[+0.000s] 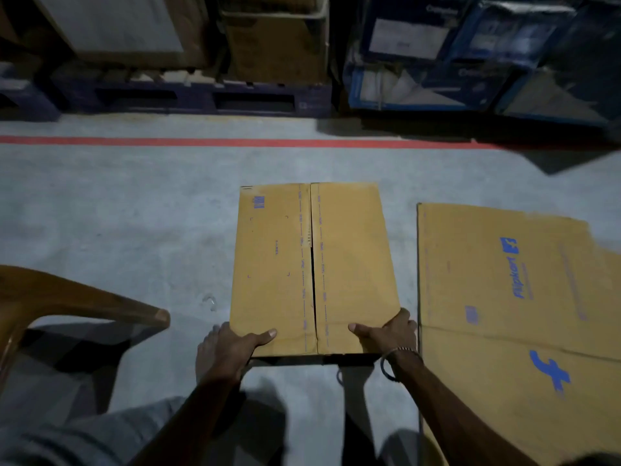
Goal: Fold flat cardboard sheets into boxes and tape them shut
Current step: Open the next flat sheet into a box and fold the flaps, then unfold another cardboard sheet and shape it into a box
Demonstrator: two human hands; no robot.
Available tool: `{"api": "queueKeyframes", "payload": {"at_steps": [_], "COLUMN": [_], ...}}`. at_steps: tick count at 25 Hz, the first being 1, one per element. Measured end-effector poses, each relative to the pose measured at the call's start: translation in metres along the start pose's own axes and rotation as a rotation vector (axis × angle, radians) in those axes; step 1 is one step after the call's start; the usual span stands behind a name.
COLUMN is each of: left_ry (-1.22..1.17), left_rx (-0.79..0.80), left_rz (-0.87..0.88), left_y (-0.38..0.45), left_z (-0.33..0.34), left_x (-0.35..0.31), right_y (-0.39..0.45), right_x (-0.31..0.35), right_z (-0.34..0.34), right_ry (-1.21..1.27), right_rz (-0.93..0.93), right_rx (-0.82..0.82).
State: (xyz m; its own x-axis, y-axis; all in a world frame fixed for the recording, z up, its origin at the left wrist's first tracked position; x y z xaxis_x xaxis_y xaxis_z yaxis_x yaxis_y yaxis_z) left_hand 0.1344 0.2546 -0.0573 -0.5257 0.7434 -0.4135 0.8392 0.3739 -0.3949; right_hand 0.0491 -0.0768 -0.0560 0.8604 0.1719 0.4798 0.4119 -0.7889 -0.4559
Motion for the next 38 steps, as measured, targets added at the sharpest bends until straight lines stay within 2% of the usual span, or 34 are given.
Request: {"api": "queueKeyframes", "payload": {"at_steps": [1, 3, 8, 12, 16, 18, 19, 21, 22, 24, 27, 29, 31, 33, 35, 38], "left_ry": [-0.150, -0.328, -0.433, -0.491, -0.451, -0.369, -0.304, -0.069, 0.041, 0.104, 0.084, 0.073, -0.005, -0.046, 0.007, 0.130], "left_rx": [0.032, -0.005, -0.186, -0.329, -0.446, -0.500, -0.469, -0.322, -0.267, -0.259, -0.332, -0.461, -0.661, -0.773, -0.731, -0.555], "left_rz": [-0.054, -0.095, 0.006, 0.048, -0.003, -0.048, -0.033, 0.132, 0.199, 0.276, 0.301, 0.317, 0.395, 0.545, 0.691, 0.791], "left_y": [0.018, 0.059, 0.236, 0.362, 0.511, 0.544, 0.548, 0.549, 0.550, 0.556, 0.558, 0.535, 0.488, 0.435, 0.388, 0.308], "left_z": [-0.005, -0.035, -0.110, -0.155, -0.186, -0.201, -0.201, -0.181, -0.169, -0.162, -0.169, -0.164, -0.147, -0.133, -0.116, -0.076], "left_x": [-0.006, -0.034, -0.087, -0.111, -0.103, -0.114, -0.120, -0.134, -0.138, -0.141, -0.141, -0.151, -0.169, -0.185, -0.194, -0.203], "right_y": [-0.001, -0.002, 0.023, 0.049, 0.063, 0.065, 0.064, 0.065, 0.067, 0.067, 0.068, 0.069, 0.073, 0.080, 0.096, 0.118], "right_x": [0.014, 0.055, 0.209, 0.331, 0.441, 0.483, 0.501, 0.524, 0.529, 0.531, 0.534, 0.537, 0.527, 0.492, 0.444, 0.362], "right_z": [0.006, 0.026, 0.118, 0.201, 0.289, 0.325, 0.346, 0.376, 0.386, 0.394, 0.397, 0.388, 0.356, 0.311, 0.261, 0.178], "right_ry": [0.040, 0.146, 0.328, 0.380, 0.339, 0.282, 0.202, 0.011, -0.055, -0.127, -0.175, -0.163, -0.181, -0.257, -0.363, -0.548], "right_rz": [-0.038, -0.119, -0.321, -0.391, -0.477, -0.592, -0.674, -0.820, -0.860, -0.890, -0.845, -0.842, -0.936, -1.048, -1.025, -0.893], "right_rx": [-0.003, -0.007, 0.016, 0.080, 0.135, 0.178, 0.207, 0.219, 0.178, 0.094, 0.146, 0.237, 0.305, 0.240, 0.167, 0.134]}}
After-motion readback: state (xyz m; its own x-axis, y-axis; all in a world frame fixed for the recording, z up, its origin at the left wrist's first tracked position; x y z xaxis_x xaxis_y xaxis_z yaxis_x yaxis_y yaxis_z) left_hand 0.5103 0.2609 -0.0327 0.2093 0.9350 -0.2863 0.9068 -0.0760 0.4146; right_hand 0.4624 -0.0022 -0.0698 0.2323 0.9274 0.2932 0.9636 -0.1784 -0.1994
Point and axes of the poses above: each hand's wrist, its own y-axis towards the middle knuckle, its own z-axis out of the palm, x = y × z, the point moved 2 cm from there along y, towards the middle knuckle, and after that the axes turned 15 degrees about -x, right-handed, at the moved point
